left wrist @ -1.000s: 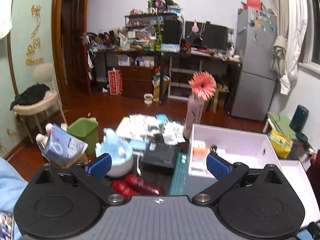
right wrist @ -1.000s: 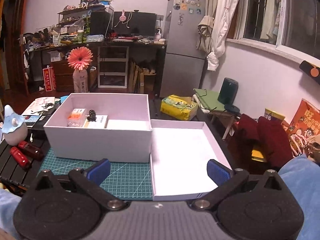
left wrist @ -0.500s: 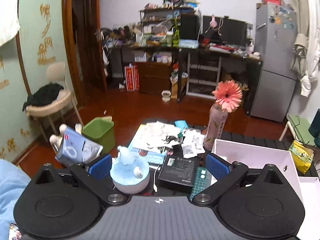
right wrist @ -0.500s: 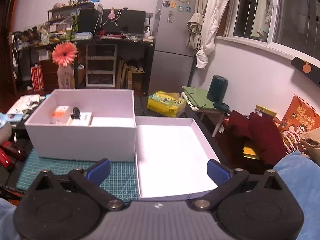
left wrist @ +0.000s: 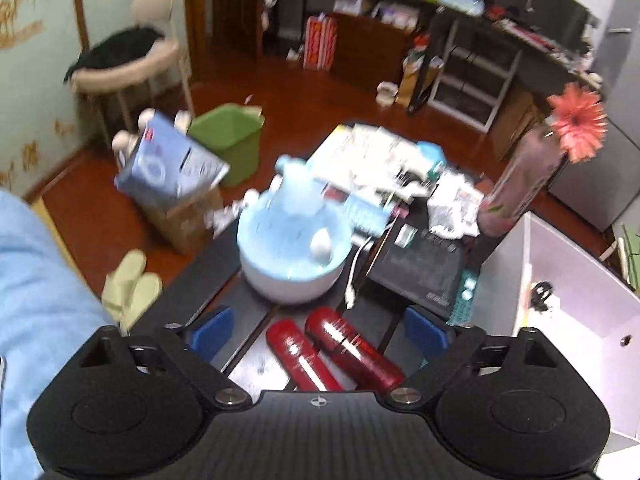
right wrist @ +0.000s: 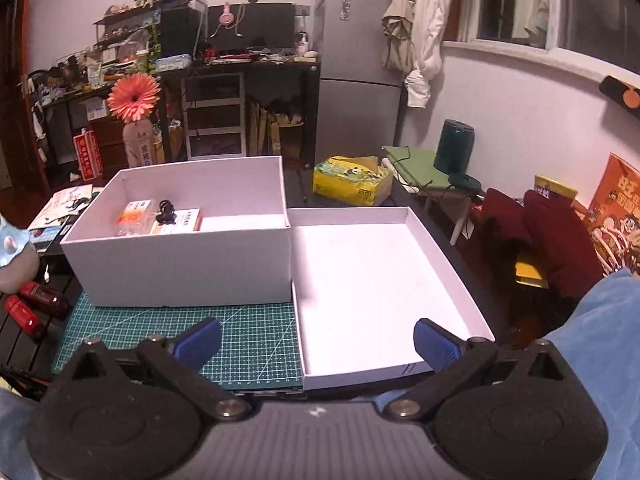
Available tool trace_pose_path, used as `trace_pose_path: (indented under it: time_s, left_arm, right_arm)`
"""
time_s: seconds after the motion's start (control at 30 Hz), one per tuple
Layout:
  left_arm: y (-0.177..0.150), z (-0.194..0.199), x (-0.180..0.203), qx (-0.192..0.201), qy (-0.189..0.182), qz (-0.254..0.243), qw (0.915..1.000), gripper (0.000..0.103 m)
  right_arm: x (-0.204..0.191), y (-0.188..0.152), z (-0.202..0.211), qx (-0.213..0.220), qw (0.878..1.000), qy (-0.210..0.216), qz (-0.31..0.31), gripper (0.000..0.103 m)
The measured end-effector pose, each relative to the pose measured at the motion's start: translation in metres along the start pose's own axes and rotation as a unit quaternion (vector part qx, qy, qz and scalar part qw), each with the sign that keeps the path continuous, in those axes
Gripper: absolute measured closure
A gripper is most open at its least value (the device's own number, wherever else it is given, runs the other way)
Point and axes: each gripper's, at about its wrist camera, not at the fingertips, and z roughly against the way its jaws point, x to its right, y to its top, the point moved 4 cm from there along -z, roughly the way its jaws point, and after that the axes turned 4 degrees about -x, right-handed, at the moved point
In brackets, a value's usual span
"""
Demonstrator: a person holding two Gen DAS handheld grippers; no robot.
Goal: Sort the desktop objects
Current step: 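Move the left tool toward the two red bottles beside the ceramic figure, then close the left gripper around the upright red KANS bottle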
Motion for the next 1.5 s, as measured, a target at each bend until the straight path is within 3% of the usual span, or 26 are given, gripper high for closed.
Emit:
trace_pose_path:
  time_s: [0.33,0.5,0.77,1.0,1.17,1.23,1.5]
  left_arm:
    - [-0.012,-0.036,-0.006,-0.032,0.016,-0.012,0.9993,0.018]
    - [-0.016,-0.041,-0.004,-0.025,0.035,-0.021,0.9989,0.018]
    - [-0.020,-0.055,-0.001,-0.052,0.010,-0.019,0.9984,0.018]
    - [-0.025,-0.060,-0.004,-0.068,0.011,0.001,0.9976,0.018]
    - [-0.028,-0.066,-0.006,-0.087,0.006,0.010,0.9962,0.030]
    - [-0.029,-0.069,-0.006,-0.097,0.000,0.012,0.9952,0.040]
    - [-0.033,-0.080,-0.012,-0.127,-0.017,0.040,0.9909,0.053]
  right_arm:
    - [-0.006,-0.001,-0.007,-0.016,1.000,0.004,0.005,0.000]
    - [-0.009,-0.002,-0.009,-0.020,1.000,0.004,0.010,0.000]
    - [-0.013,-0.004,-0.012,-0.030,0.999,0.005,0.019,0.000]
    - [-0.015,-0.005,-0.013,-0.034,0.999,0.001,0.022,0.000]
    - [-0.013,-0.005,-0.015,-0.039,0.999,0.000,0.019,0.000]
    - [-0.013,-0.005,-0.016,-0.040,0.999,0.000,0.019,0.000]
    - [-0.013,-0.005,-0.016,-0.042,0.999,0.002,0.018,0.000]
